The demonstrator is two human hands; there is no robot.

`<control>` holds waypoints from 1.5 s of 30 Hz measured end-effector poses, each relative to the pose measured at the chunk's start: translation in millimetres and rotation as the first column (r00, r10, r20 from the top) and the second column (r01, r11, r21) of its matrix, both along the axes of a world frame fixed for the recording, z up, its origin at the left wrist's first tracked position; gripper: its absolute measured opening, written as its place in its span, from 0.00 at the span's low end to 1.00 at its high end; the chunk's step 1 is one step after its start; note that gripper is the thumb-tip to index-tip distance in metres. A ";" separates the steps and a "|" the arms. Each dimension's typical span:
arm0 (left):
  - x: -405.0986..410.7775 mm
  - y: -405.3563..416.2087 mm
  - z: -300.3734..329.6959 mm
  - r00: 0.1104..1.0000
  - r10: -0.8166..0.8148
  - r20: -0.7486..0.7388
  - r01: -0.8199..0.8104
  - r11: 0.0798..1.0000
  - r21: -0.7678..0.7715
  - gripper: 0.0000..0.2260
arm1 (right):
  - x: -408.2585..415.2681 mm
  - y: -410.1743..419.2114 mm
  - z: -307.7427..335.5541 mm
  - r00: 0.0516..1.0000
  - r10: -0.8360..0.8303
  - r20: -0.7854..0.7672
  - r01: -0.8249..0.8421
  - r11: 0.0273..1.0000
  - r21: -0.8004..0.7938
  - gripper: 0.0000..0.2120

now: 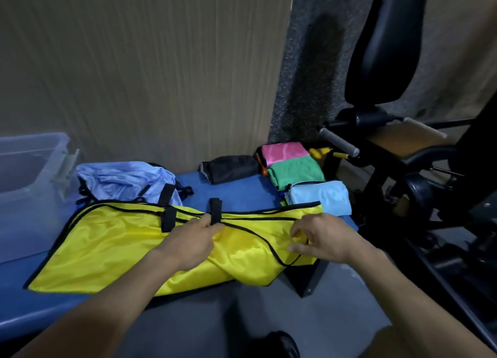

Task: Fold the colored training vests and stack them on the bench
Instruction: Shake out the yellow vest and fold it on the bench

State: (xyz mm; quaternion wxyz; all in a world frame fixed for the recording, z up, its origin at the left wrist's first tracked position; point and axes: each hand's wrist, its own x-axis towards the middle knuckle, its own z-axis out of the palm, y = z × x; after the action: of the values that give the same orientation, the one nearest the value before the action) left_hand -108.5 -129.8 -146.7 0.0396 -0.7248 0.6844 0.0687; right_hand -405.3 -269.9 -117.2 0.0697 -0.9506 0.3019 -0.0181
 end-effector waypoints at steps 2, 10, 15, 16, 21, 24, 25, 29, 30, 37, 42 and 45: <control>0.2 -1.5 0.1 1.000 0.011 -0.016 -0.010 1.000 0.007 0.21 | -2.9 15.1 -3.2 0.983 0.014 -0.182 -0.030 0.996 -0.088 0.26; -0.8 -4.2 -3.7 0.997 0.038 -0.062 -0.038 0.999 -0.012 0.20 | -2.3 30.0 -18.2 0.921 -0.127 -0.368 0.030 0.966 -0.258 0.15; -1.9 -3.3 -4.5 0.996 0.056 -0.076 -0.058 0.998 -0.025 0.20 | -26.5 11.4 -10.6 0.972 -0.234 0.005 0.233 0.966 -0.110 0.15; -2.0 -3.5 -4.9 0.996 0.056 -0.074 -0.059 0.998 -0.031 0.19 | -33.5 4.8 -8.7 0.954 -0.281 0.103 0.289 0.954 -0.076 0.15; -2.8 -2.6 -7.5 0.998 0.065 -0.028 -0.066 0.996 -0.052 0.21 | -42.4 -9.4 -14.9 0.767 -0.475 0.430 0.396 0.879 0.266 0.11; -3.7 0.5 -7.8 0.997 0.067 0.039 -0.064 0.995 -0.080 0.21 | -36.4 -15.5 -16.4 0.763 -0.468 0.446 0.399 0.884 0.246 0.13; -2.9 1.6 -7.7 0.997 0.065 0.046 -0.061 0.994 -0.093 0.21 | -35.6 -17.9 -14.6 0.763 -0.461 0.454 0.384 0.887 0.256 0.15; 2.2 2.8 -8.3 0.998 0.068 0.009 -0.066 0.986 -0.152 0.15 | -32.1 -23.8 -14.3 0.622 -0.637 0.455 0.339 0.743 0.577 0.21; 3.6 2.2 -8.5 0.997 0.081 0.001 -0.080 0.984 -0.160 0.14 | -31.1 -24.8 -15.8 0.577 -0.691 0.436 0.308 0.678 0.667 0.19; 4.3 -19.9 -13.7 0.948 0.287 -0.139 -0.312 0.922 -0.227 0.20 | -30.1 -27.5 -12.2 0.477 -0.820 0.315 0.161 0.434 0.886 0.15; -1.7 -37.0 -14.8 0.863 0.361 -0.352 -0.447 0.871 -0.203 0.12 | -26.8 -39.1 -26.2 0.425 -0.806 0.411 0.251 0.541 0.803 0.09; -2.3 -42.7 -7.1 0.809 0.371 -0.455 -0.524 0.806 -0.275 0.07 | -23.5 -42.5 -29.2 0.438 -0.782 0.443 0.275 0.586 0.762 0.08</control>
State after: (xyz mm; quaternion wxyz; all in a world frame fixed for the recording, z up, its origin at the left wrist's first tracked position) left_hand -110.8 -172.6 -153.8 -0.2557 -0.8334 0.4836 0.0783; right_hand -428.8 -312.4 -146.5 0.4663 -0.6210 0.5336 -0.3350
